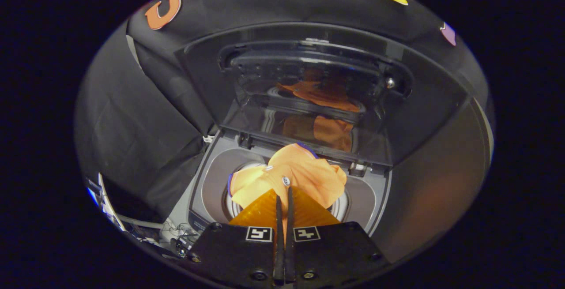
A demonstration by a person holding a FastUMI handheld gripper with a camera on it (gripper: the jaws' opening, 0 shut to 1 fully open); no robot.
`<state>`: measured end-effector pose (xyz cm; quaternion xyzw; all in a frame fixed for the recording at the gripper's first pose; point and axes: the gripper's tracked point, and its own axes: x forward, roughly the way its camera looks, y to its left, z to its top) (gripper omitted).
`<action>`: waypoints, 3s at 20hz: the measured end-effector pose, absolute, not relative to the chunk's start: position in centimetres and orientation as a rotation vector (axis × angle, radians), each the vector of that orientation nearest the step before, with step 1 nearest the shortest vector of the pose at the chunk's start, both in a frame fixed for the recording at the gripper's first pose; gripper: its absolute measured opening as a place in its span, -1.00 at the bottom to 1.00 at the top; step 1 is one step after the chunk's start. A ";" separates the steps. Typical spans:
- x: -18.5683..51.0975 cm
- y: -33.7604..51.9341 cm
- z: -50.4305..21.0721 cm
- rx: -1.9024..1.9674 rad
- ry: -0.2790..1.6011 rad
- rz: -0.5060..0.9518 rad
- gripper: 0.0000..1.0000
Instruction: Put the clothes into the washing machine and then close the washing machine lid.
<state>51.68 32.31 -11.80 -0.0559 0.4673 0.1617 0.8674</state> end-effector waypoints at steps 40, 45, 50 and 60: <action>50.3 30.6 -19.5 -0.016 1.084 0.245 0.99; 50.4 30.4 -16.0 -0.028 1.043 0.244 0.99; 50.8 30.4 -11.0 -0.020 0.983 0.244 0.99; 52.0 30.1 1.2 0.016 0.831 0.234 0.99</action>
